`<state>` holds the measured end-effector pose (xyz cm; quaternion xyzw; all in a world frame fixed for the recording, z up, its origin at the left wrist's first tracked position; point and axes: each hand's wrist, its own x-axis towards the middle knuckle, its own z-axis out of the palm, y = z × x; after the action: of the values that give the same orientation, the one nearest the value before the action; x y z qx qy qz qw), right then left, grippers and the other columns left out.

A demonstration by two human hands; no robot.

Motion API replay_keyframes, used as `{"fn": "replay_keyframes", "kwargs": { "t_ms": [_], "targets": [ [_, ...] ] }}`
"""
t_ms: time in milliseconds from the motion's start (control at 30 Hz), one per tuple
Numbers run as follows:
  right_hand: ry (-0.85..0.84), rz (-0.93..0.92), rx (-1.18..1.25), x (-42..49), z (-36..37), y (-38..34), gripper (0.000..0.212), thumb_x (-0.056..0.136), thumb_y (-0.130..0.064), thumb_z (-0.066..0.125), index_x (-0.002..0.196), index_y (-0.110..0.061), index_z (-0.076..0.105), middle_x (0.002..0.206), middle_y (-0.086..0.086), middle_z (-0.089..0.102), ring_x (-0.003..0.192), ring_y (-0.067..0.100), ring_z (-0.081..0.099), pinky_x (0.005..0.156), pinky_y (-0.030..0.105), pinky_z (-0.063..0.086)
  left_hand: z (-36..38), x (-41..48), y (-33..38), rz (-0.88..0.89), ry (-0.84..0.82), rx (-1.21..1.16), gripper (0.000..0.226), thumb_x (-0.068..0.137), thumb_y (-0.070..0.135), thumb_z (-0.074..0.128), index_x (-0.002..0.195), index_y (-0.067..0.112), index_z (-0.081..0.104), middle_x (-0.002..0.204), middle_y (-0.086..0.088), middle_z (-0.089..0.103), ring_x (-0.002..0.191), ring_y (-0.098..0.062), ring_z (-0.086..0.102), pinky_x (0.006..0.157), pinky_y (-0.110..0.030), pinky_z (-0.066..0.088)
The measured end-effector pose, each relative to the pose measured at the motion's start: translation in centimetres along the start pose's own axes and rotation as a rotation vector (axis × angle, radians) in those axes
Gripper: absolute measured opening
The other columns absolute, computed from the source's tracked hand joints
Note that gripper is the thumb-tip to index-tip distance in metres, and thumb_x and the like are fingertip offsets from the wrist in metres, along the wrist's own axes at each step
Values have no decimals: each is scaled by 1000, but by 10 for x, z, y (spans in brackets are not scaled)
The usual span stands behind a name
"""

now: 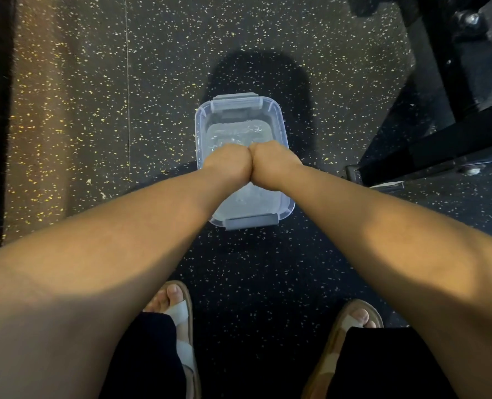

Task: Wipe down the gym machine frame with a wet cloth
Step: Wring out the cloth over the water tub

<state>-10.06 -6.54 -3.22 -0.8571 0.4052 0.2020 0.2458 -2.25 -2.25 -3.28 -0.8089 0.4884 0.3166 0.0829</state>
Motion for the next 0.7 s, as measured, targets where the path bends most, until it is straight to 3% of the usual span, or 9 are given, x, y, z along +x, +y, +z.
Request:
{"fn": "replay_keyframes", "kwargs": {
  "t_ms": [100, 200, 267, 467, 700],
  "targets": [
    [-34, 34, 169, 1, 3, 2, 13, 84, -6, 48, 89, -17, 54, 70, -1, 47, 62, 16, 48, 48, 25, 34, -2, -3, -1, 69, 31, 94, 25, 89, 2, 45, 107, 4, 62, 110, -11, 62, 99, -31, 61, 72, -33, 44],
    [-78, 47, 311, -2, 6, 3, 12, 83, -2, 48, 83, -11, 56, 64, 2, 46, 56, 17, 43, 45, 23, 31, -6, -6, -4, 191, 61, 261, 25, 87, 3, 46, 106, 6, 62, 94, -8, 58, 81, -28, 55, 64, -32, 41],
    [-118, 93, 477, -6, 7, 3, 12, 80, 2, 48, 81, -8, 55, 60, 5, 42, 52, 19, 37, 45, 23, 30, -9, -8, -7, 283, 82, 355, 23, 87, 7, 49, 105, 9, 63, 95, -9, 60, 77, -26, 49, 61, -32, 37],
    [-248, 216, 833, -16, 7, 0, 23, 76, 10, 48, 68, -11, 42, 55, 3, 31, 46, 15, 25, 42, 21, 23, -11, -5, -15, 436, 130, 493, 20, 93, 18, 47, 110, 11, 54, 106, -11, 62, 93, -31, 59, 65, -34, 39],
    [-468, 337, 1043, -16, 4, 2, 39, 82, 7, 44, 60, -19, 26, 40, -5, 24, 34, 7, 16, 35, 14, 12, -13, -5, -19, 517, 163, 502, 15, 94, 16, 43, 104, 12, 52, 101, -10, 64, 89, -31, 58, 62, -32, 34]
  ]
}}
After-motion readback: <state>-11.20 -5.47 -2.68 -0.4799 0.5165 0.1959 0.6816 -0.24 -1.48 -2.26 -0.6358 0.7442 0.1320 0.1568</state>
